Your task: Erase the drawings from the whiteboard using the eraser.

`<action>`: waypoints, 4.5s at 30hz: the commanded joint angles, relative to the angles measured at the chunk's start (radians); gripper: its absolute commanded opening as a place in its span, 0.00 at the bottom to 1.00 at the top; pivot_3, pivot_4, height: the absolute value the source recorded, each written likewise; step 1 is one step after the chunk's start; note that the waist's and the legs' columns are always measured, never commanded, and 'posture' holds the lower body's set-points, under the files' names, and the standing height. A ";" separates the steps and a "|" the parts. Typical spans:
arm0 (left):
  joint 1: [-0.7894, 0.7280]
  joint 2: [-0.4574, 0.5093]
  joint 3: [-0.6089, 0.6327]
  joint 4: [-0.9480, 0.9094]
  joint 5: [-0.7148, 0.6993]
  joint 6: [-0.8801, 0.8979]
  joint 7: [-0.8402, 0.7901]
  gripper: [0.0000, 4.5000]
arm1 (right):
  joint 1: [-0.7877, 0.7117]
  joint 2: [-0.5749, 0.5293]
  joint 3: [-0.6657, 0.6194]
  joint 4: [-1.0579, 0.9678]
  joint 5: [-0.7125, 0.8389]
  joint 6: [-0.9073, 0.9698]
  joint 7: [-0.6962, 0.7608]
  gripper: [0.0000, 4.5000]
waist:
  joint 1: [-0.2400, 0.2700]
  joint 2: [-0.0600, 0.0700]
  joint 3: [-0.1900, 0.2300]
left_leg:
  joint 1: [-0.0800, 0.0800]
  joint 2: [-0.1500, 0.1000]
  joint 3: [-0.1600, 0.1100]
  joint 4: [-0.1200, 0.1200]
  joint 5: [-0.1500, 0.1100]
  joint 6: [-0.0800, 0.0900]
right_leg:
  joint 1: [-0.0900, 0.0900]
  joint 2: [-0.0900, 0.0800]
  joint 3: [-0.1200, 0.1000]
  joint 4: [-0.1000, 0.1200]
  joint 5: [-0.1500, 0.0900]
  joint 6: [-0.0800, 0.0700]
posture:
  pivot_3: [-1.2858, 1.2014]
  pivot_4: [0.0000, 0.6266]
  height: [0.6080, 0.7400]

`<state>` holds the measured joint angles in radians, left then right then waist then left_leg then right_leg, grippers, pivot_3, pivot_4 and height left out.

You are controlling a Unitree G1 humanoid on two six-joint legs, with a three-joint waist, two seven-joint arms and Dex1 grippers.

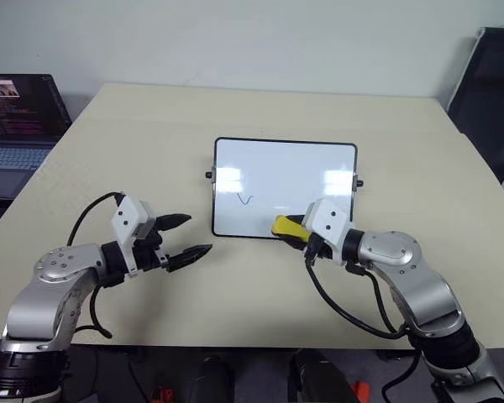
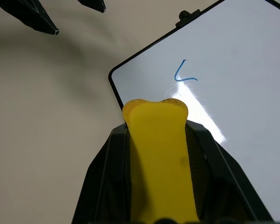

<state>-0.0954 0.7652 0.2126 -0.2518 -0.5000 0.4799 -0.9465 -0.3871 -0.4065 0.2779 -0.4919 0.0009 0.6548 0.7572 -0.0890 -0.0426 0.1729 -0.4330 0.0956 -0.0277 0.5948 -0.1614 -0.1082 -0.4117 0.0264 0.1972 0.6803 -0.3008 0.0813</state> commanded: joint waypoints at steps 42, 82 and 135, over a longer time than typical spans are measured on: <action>-0.069 0.027 -0.033 0.053 0.043 -0.032 -0.052 1.00 | -0.506 0.205 0.236 0.800 -0.269 -0.400 -0.115 0.27 | -0.017 0.001 0.000 | -0.001 0.001 -0.001 -0.004 0.000 0.000 | -0.002 0.000 -0.003 0.001 0.004 -0.001 | 0.52 0.24 1.00; -0.091 0.033 -0.057 0.094 0.052 -0.066 -0.080 1.00 | -0.530 0.191 0.229 0.928 -0.392 -0.456 -0.156 0.27 | -0.023 0.001 0.001 | 0.000 0.001 -0.007 -0.001 0.004 0.003 | 0.004 0.000 -0.010 0.002 0.003 -0.002 | 0.52 0.24 1.00; -0.308 -0.036 -0.121 0.009 0.011 0.015 -0.014 1.00 | -0.232 0.233 -0.165 0.222 -0.112 -0.048 -0.199 0.27 | 0.005 0.002 0.002 | -0.004 0.000 -0.009 -0.005 0.005 0.002 | 0.004 -0.004 -0.018 0.000 0.003 -0.001 | 0.52 0.24 1.00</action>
<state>-0.3798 0.7347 0.0842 -0.1950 -0.4708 0.4961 -0.9689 -0.6431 -0.1868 0.1849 -0.1527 -0.1588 0.5298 0.5875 -0.0841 -0.0403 0.1744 -0.4368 0.0956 -0.0372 0.5895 -0.1566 -0.1065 -0.4077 0.0223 0.1786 0.6806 -0.2982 0.0799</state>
